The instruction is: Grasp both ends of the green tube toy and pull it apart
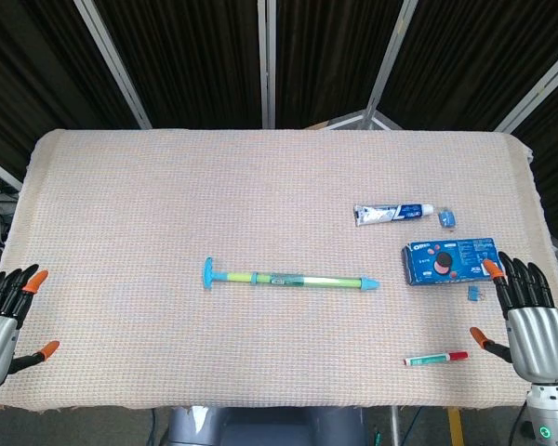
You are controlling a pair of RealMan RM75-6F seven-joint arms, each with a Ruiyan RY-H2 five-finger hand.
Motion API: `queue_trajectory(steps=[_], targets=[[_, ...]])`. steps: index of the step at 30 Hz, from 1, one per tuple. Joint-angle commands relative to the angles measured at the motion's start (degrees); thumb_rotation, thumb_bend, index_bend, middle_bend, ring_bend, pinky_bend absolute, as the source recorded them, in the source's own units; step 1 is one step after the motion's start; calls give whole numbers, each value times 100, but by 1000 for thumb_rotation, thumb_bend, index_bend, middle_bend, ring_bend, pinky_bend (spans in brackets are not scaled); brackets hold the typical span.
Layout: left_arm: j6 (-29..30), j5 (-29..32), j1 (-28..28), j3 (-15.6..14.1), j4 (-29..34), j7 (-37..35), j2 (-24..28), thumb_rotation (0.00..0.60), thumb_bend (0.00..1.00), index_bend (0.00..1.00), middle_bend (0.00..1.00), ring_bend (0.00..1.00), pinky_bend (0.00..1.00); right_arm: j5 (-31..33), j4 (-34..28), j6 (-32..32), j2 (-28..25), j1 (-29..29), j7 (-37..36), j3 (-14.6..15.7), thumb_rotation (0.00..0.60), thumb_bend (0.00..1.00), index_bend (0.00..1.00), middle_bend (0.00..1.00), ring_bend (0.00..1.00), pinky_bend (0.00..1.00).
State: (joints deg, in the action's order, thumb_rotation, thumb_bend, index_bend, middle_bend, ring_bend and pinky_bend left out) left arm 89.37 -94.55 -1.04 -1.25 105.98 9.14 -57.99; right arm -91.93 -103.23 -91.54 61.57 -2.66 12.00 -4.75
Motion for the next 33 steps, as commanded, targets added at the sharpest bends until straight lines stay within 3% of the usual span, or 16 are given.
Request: queue_trajectory(steps=[1, 10, 11, 13, 14, 15, 17, 18, 20, 26, 31, 33], targets=[[-25, 29, -9, 6, 3, 16, 0, 600, 0, 0, 0, 0, 0, 6, -7, 12, -2, -1, 9, 4, 600, 0, 0, 0, 0, 0], [-139, 131, -62, 31, 2, 16, -15, 600, 0, 0, 0, 0, 0, 69, 47, 334, 93, -151, -29, 29, 600, 0, 0, 8, 1, 0], [-178, 136, -88, 37, -20, 6, -24, 600, 0, 0, 0, 0, 0, 82, 118, 515, 173, -267, 31, 13, 600, 0, 0, 54, 35, 4], [-252, 166, -131, 50, -84, -1, -43, 600, 0, 0, 0, 0, 0, 169, 224, 832, 297, -461, 157, -30, 600, 0, 0, 248, 214, 100], [-296, 210, -153, 64, -110, 1, -56, 600, 0, 0, 0, 0, 0, 220, 276, 1049, 349, -590, 216, -53, 600, 0, 0, 440, 422, 250], [-345, 270, -178, 85, -129, 0, -70, 600, 0, 0, 0, 0, 0, 265, 348, 1290, 408, -755, 280, -101, 600, 0, 0, 573, 568, 405], [-428, 427, -222, 147, -160, 21, -105, 600, 0, 0, 0, 0, 0, 418, 510, 1807, 544, -1116, 416, -231, 600, 0, 0, 768, 785, 706], [-459, 490, -238, 169, -175, 47, -123, 600, 0, 0, 0, 0, 0, 496, 570, 2016, 600, -1264, 466, -288, 600, 0, 0, 841, 866, 852], [-531, 639, -271, 215, -196, 131, -171, 600, 0, 0, 0, 0, 0, 803, 665, 2634, 764, -1662, 481, -432, 600, 0, 0, 914, 943, 972], [-692, 911, -350, 287, -255, 331, -275, 600, 0, 0, 0, 0, 0, 1928, 673, 3854, 1152, -2390, 370, -765, 600, 0, 15, 996, 1000, 1000], [-803, 1106, -408, 337, -308, 402, -340, 600, 0, 0, 0, 0, 0, 2678, 971, 4258, 1637, -2870, 780, -894, 600, 0, 125, 1000, 1000, 1000], [-849, 1158, -431, 343, -326, 422, -360, 600, 0, 0, 0, 0, 0, 2868, 1096, 4235, 1874, -3016, 990, -908, 600, 0, 213, 1000, 1000, 1000]])
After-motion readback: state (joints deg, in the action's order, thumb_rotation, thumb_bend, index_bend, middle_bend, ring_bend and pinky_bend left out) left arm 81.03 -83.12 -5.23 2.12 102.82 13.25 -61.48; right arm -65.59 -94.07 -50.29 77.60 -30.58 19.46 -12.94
